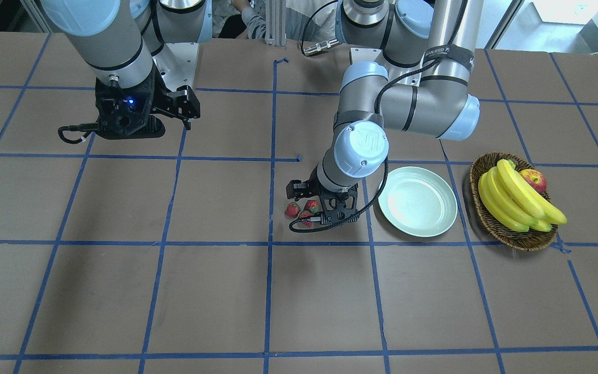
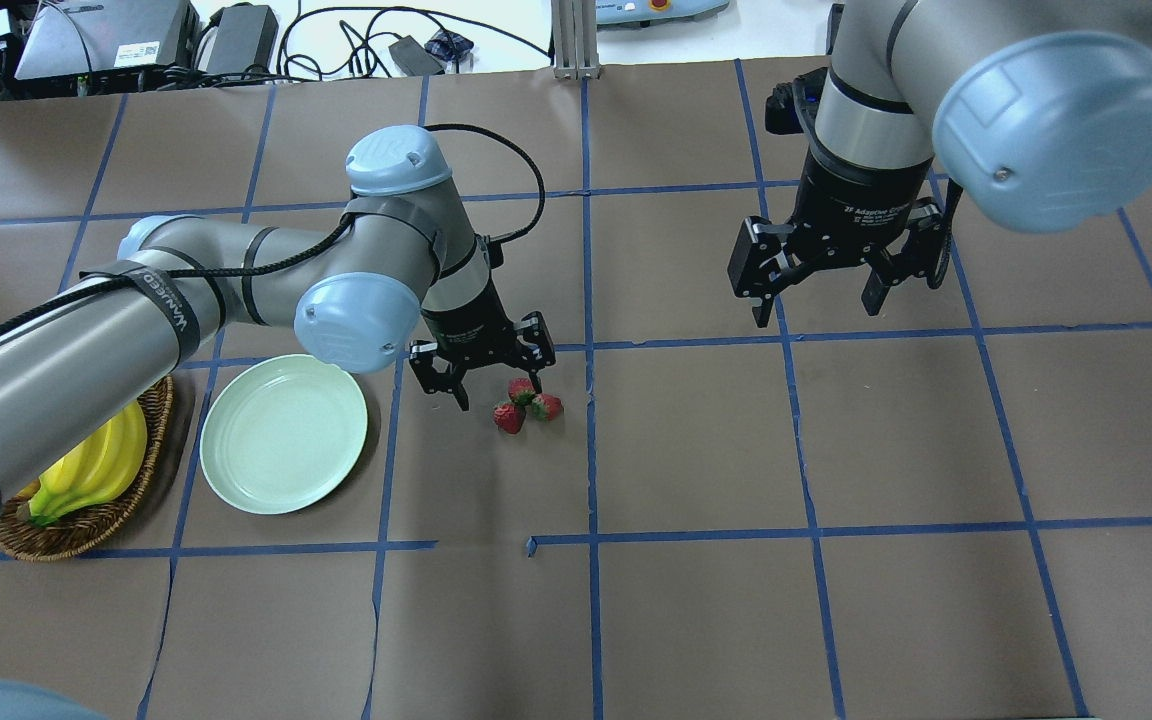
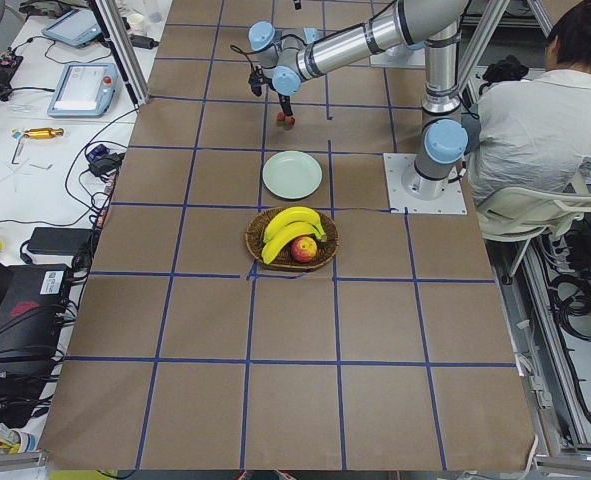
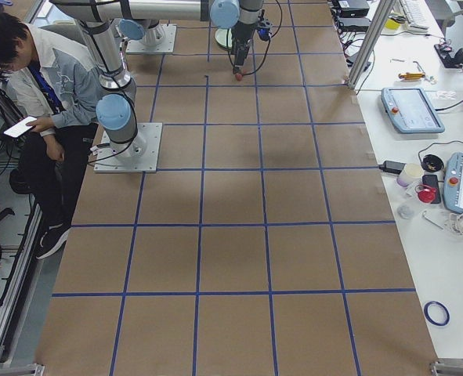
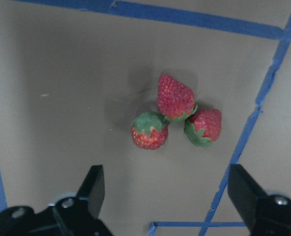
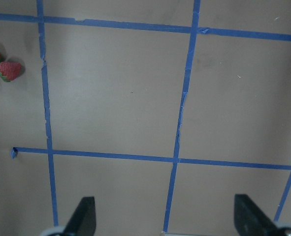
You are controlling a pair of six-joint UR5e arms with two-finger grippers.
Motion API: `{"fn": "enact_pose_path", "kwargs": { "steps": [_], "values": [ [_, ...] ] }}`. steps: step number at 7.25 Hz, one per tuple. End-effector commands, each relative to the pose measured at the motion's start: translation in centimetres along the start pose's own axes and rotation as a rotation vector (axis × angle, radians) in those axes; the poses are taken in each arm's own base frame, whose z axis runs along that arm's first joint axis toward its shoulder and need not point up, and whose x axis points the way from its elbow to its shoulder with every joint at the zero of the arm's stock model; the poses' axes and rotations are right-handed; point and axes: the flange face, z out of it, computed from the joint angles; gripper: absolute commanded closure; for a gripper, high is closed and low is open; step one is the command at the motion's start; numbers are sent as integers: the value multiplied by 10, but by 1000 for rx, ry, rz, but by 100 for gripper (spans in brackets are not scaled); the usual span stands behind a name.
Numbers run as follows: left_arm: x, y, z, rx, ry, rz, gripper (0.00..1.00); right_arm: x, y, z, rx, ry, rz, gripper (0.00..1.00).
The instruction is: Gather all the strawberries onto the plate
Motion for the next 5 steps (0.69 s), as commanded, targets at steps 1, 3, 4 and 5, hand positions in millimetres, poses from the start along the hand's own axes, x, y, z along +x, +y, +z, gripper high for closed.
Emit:
{"fn": "enact_pose_path", "kwargs": {
  "steps": [1,3,4,5],
  "values": [
    [-3,-5,25,-44,-17,-10,10,0,-2,8,7,0,-2,0],
    [-4,-11,38,-67,-21,-13,10,-1,-1,9,7,0,-2,0],
    [-4,-12,42,-69,-22,-14,17,-1,-2,9,6,0,-1,0],
    [-4,-13,44,-73,-25,-13,45,-1,-2,9,6,0,-1,0]
  ]
}}
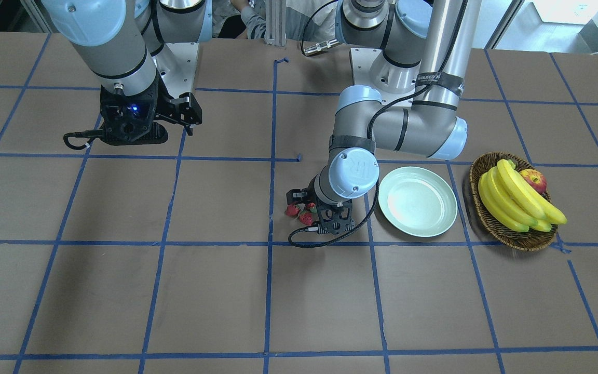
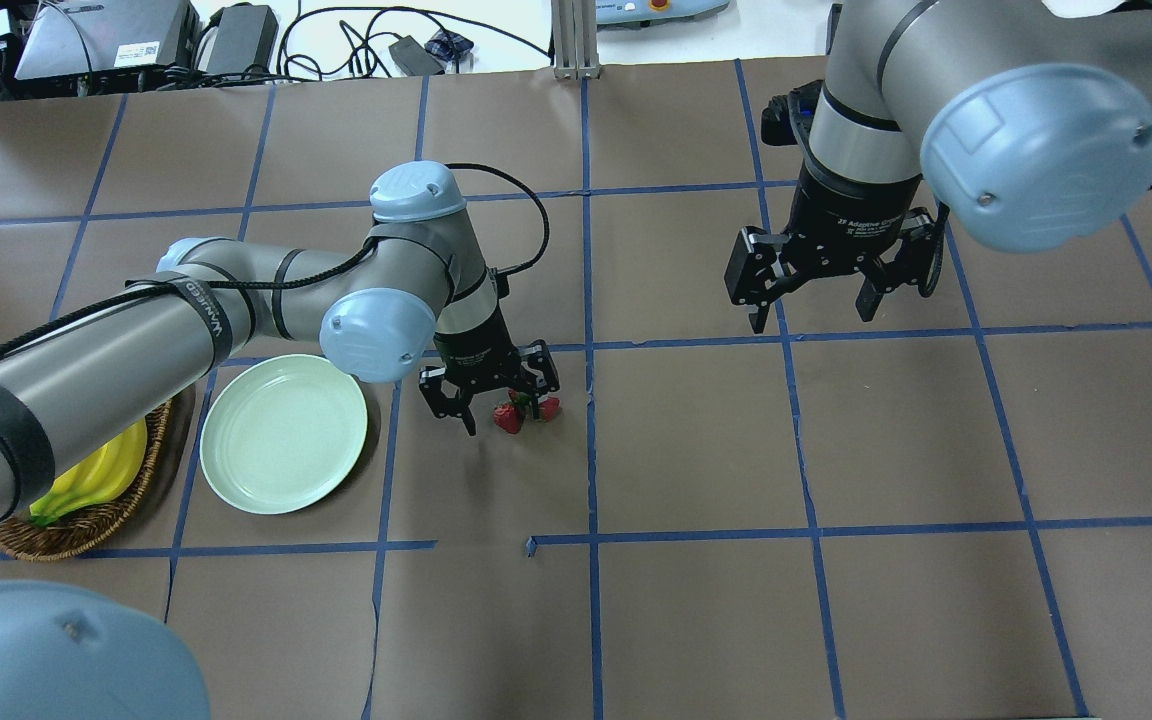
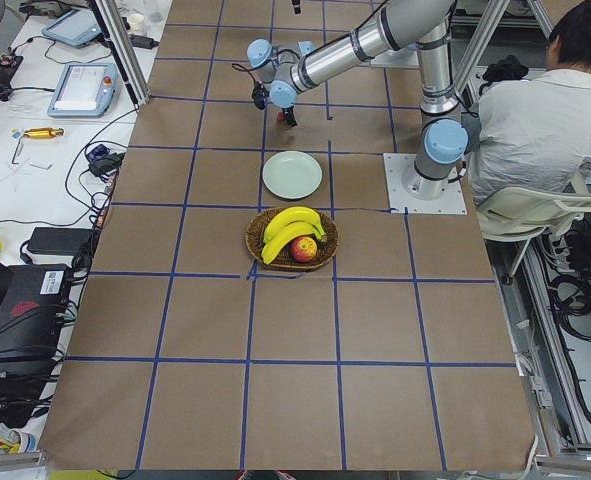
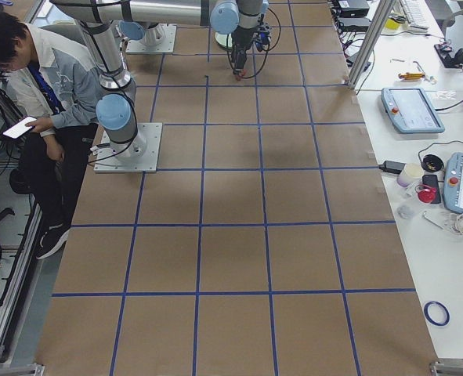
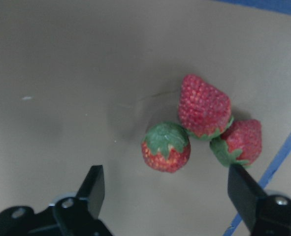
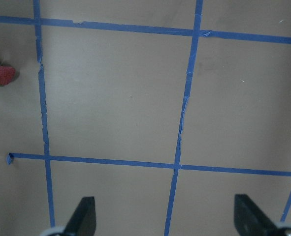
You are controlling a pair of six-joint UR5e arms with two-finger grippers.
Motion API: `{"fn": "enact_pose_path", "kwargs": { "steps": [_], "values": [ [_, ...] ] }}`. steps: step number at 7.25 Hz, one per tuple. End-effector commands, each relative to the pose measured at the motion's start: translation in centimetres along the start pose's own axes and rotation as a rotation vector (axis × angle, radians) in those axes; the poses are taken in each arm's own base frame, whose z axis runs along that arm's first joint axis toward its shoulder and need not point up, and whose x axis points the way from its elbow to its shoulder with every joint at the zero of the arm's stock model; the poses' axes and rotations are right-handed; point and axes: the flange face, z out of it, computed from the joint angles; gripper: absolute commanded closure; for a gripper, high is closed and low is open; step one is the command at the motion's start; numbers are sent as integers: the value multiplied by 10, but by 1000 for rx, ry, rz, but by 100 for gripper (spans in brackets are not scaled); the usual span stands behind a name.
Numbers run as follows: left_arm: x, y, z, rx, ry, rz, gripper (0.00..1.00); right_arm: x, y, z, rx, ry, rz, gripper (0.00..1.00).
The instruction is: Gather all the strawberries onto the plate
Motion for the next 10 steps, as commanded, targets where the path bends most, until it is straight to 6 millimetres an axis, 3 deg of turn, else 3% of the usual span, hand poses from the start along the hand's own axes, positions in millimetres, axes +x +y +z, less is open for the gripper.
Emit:
{"fn": "enact_pose_path", "kwargs": {
  "steps": [1,2,8,9,10],
  "values": [
    [0,-3,3,-4,-4,4,77,0,0,0,-1,0,0,0],
    [0,-3,3,-1,-6,8,100,0,0,0,-1,0,0,0],
    [-3,0,-19,43,-48,31,100,0,1,8,-15,-1,-3,0],
    [-3,0,-19,39,-41,28,92,0,1,8,-15,-1,-1,0],
    [-2,-1,-21,52,-32,19,16,0,1,8,-15,-3,-1,0]
  ]
}}
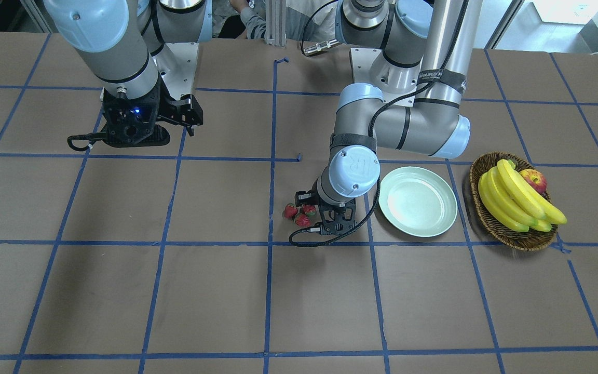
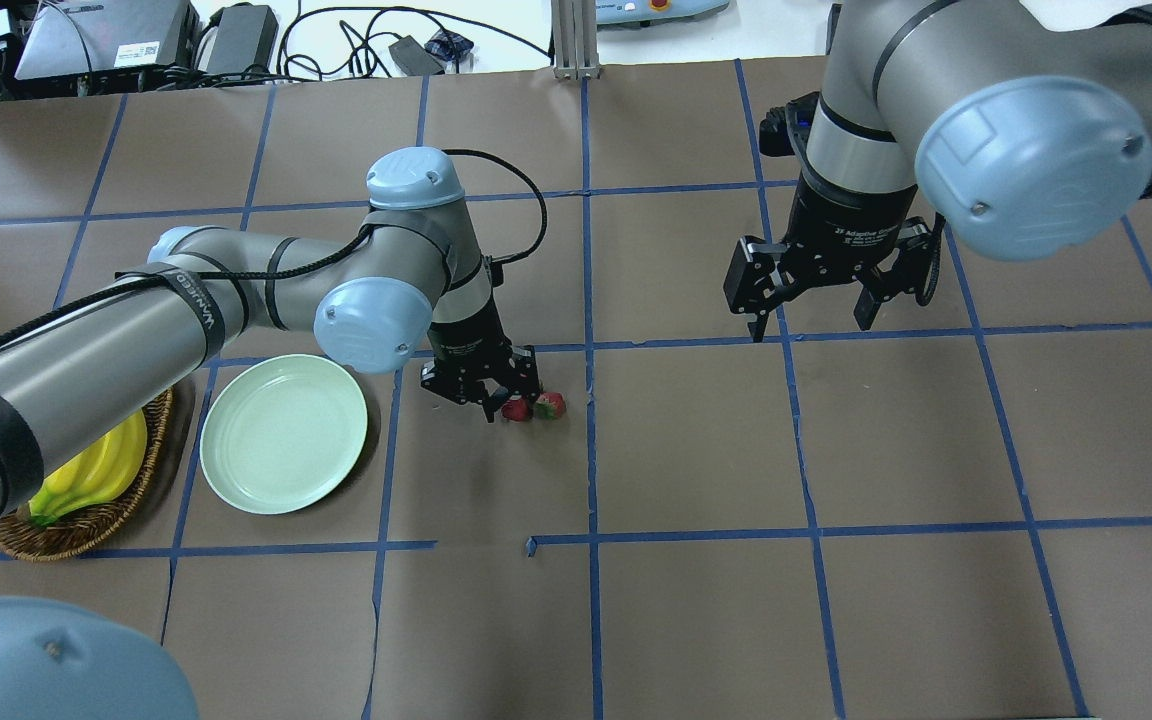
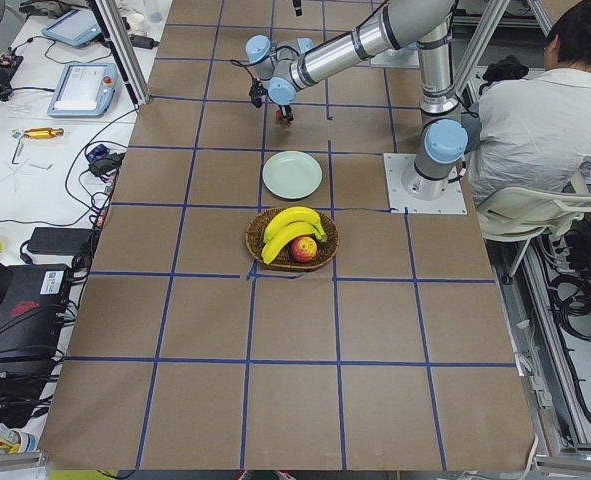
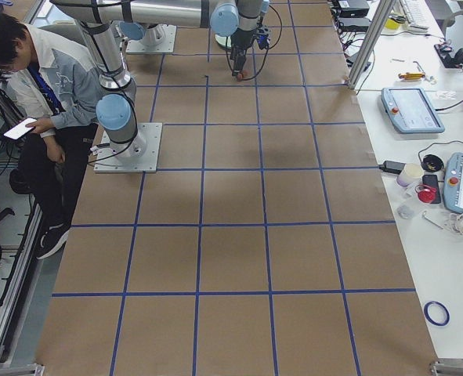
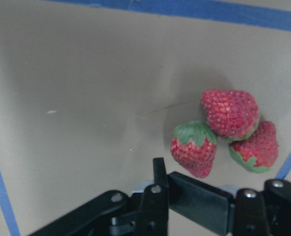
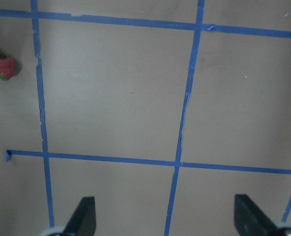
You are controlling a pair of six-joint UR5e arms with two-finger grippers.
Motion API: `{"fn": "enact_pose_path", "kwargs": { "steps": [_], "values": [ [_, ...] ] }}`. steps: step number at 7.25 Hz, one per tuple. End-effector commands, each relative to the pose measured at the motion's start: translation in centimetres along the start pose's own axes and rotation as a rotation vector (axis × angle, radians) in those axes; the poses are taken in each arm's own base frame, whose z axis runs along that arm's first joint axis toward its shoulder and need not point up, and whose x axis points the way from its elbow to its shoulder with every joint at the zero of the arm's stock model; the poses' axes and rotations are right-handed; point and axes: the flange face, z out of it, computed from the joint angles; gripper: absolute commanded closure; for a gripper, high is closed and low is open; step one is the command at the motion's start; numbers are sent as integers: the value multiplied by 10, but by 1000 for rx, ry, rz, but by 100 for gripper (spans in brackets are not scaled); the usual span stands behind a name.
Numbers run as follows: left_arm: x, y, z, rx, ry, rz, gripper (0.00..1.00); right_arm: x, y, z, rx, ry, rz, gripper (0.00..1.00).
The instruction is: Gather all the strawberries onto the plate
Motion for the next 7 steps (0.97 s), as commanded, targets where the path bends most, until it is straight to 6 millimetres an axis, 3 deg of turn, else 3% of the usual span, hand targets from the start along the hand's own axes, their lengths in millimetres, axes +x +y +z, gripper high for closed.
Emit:
{"fn": "enact_pose_path", "kwargs": {
  "steps": [1,3,4,7],
  "values": [
    [1,-2,6,-5,4,-9,0,0,0,1,-2,-1,1,0],
    [3,-4,10,-20,28,-5,0,-1,0,2,3,-1,1,0],
    [3,0,-1,-4,34,8,0,-1,-1,1,6,-3,2,0],
    [4,2,-7,8,39,10,0,-1,-3,4,0,-2,2,0]
  ]
}}
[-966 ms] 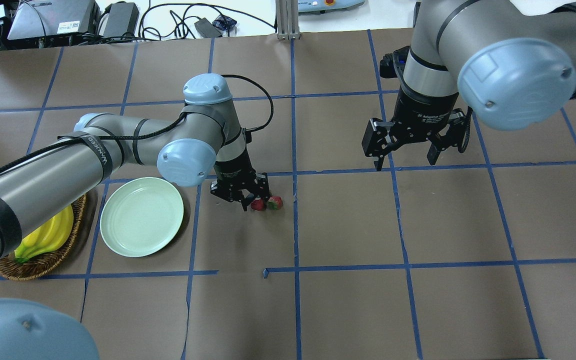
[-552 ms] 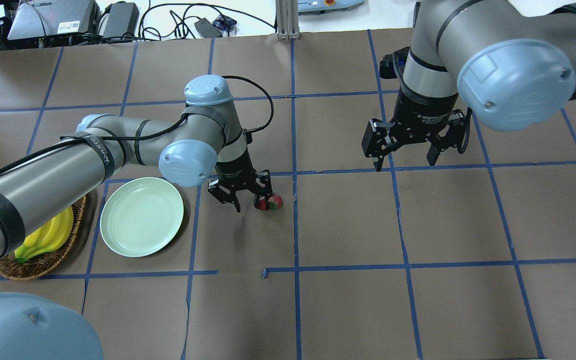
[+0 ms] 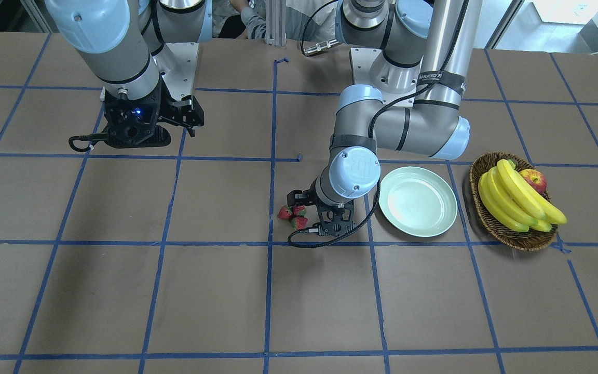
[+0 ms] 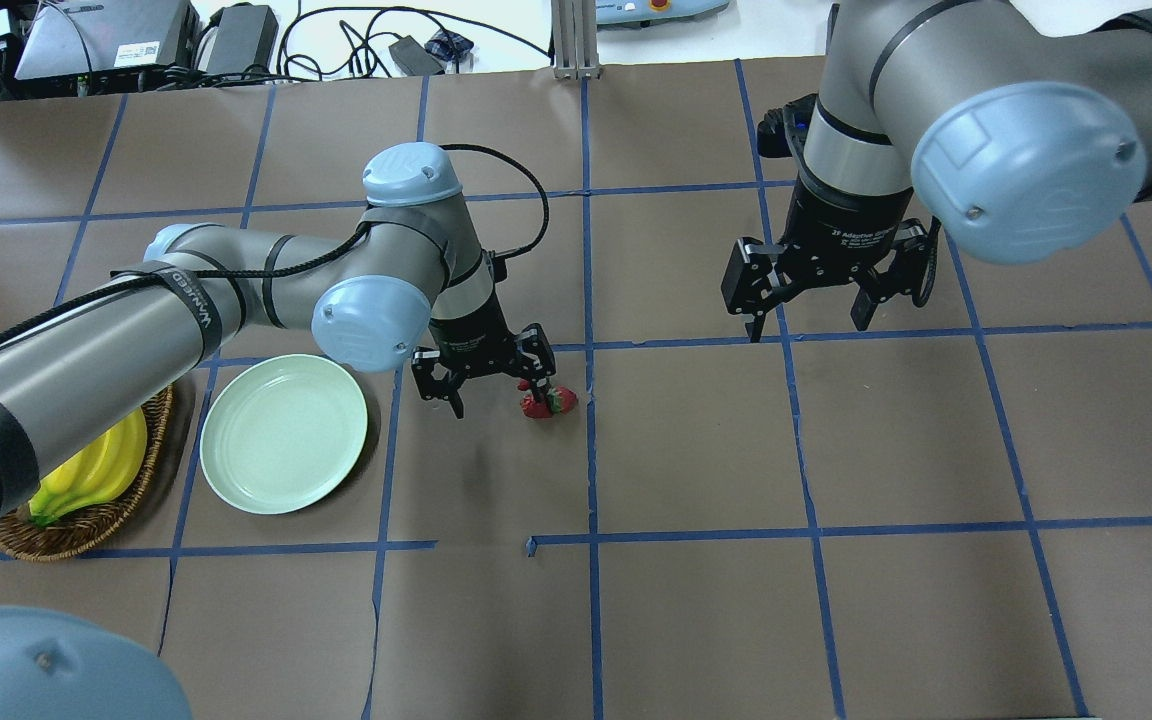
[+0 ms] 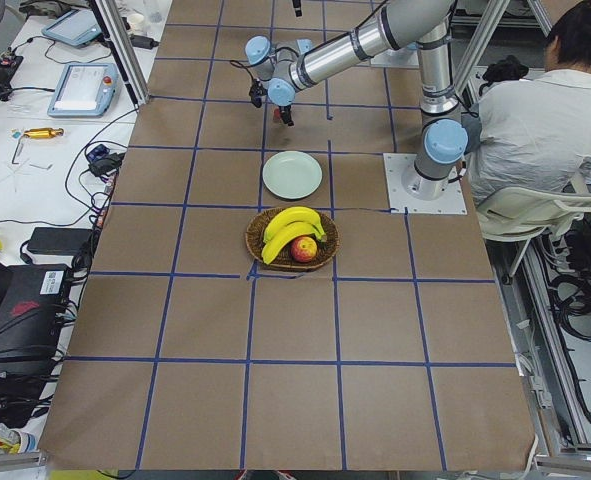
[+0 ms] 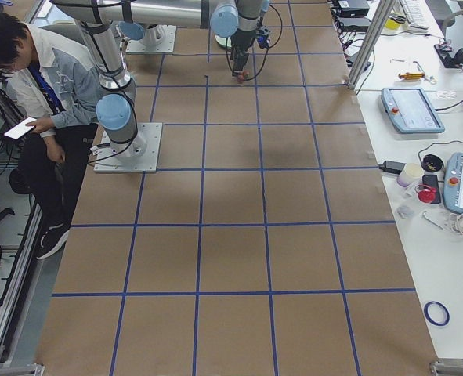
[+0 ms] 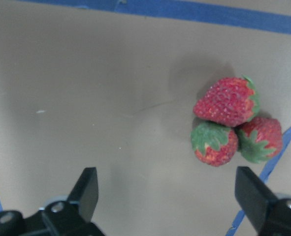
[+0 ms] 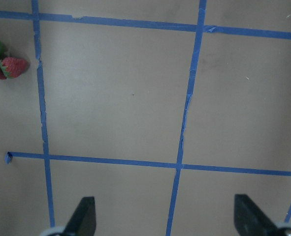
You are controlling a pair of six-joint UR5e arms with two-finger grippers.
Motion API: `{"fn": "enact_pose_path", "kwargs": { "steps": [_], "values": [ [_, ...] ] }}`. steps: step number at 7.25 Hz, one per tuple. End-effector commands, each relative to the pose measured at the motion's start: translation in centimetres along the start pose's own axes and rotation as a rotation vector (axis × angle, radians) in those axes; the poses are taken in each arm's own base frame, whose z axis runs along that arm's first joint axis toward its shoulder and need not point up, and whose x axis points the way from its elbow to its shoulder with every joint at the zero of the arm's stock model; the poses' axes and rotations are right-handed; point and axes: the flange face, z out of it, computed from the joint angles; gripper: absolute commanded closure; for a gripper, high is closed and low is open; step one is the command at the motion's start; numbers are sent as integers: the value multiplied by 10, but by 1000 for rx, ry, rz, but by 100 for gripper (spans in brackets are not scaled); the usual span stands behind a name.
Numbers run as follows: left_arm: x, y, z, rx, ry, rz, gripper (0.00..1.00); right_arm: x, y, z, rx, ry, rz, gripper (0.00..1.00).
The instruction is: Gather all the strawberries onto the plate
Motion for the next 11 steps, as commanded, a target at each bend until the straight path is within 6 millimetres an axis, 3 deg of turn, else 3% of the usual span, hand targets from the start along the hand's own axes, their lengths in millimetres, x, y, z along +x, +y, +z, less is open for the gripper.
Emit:
{"fn": "enact_pose_path", "kwargs": {
  "steps": [1,8,11],
  "values": [
    [0,-3,4,-4,4,-8,0,0,-1,2,-5,2,3,0],
    [4,-8,26,-45,52,-15,3,-2,-1,3,-8,-1,14,0],
    [4,-8,25,-43,48,-7,3,-1,-6,6,-3,1,13,0]
  ]
}}
